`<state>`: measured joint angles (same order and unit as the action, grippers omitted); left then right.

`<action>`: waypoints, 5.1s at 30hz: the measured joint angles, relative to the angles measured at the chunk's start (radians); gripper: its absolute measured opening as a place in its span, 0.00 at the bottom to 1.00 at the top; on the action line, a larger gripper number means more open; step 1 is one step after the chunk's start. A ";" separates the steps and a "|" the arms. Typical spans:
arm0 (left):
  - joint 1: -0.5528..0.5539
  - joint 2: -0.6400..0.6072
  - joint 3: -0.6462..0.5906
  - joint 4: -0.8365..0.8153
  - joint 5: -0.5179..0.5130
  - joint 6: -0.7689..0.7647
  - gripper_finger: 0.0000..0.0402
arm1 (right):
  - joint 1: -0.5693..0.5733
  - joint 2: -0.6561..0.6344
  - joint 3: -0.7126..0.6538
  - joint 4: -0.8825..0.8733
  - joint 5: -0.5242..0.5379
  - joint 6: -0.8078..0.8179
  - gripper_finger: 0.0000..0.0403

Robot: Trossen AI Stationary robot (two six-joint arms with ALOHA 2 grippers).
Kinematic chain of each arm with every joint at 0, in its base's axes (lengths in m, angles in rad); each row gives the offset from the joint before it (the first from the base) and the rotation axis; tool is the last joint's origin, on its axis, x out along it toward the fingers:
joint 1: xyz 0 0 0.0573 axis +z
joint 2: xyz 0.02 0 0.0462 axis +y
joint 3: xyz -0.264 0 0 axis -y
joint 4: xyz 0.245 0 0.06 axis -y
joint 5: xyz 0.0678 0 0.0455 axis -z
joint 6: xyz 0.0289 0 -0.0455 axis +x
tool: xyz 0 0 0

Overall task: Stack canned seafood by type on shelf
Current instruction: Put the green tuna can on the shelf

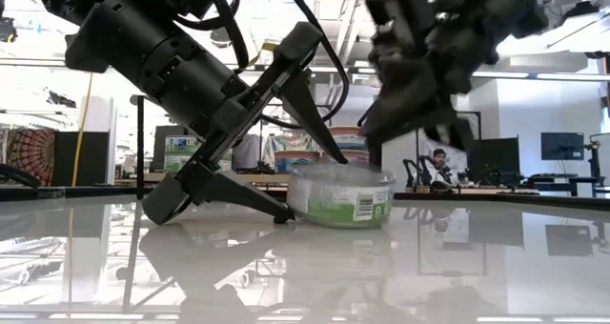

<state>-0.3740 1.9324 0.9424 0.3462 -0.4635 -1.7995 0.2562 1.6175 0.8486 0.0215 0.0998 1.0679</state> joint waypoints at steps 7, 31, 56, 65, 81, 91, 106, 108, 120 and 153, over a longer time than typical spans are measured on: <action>0.000 0.000 0.000 0.001 -0.001 0.001 0.69 | -0.010 -0.122 0.000 -0.223 0.034 -0.005 0.15; 0.001 -0.001 0.000 0.003 0.014 0.014 0.68 | 0.088 -0.019 -0.107 0.008 0.147 0.182 0.20; 0.002 -0.001 0.000 0.001 0.090 0.005 0.68 | 0.047 0.102 -0.104 0.174 0.085 0.196 0.09; 0.002 0.000 -0.001 0.035 0.132 -0.034 0.68 | 0.041 0.104 -0.105 0.194 0.081 0.180 0.06; 0.020 0.002 -0.001 0.090 0.127 -0.057 0.68 | 0.022 0.107 -0.108 0.261 0.100 0.117 0.07; 0.048 0.002 -0.001 0.108 0.147 0.026 0.63 | 0.021 0.107 -0.108 0.276 0.125 0.083 0.06; 0.051 -0.002 0.000 0.093 0.144 0.053 0.29 | 0.015 0.105 -0.107 0.262 0.112 0.073 0.09; 0.051 -0.002 0.000 0.091 0.144 0.061 0.29 | 0.015 0.100 -0.107 0.257 0.107 0.073 0.10; 0.050 -0.002 0.001 0.088 0.145 0.077 0.29 | -0.015 0.066 -0.105 0.234 -0.027 -0.001 0.26; 0.037 -0.398 -0.244 -0.085 -0.051 0.105 0.30 | 0.004 -0.256 -0.105 -0.359 0.015 -0.023 0.25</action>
<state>-0.3371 1.5342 0.6981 0.2608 -0.5150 -1.6940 0.2600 1.3613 0.7433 -0.3372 0.1145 1.0445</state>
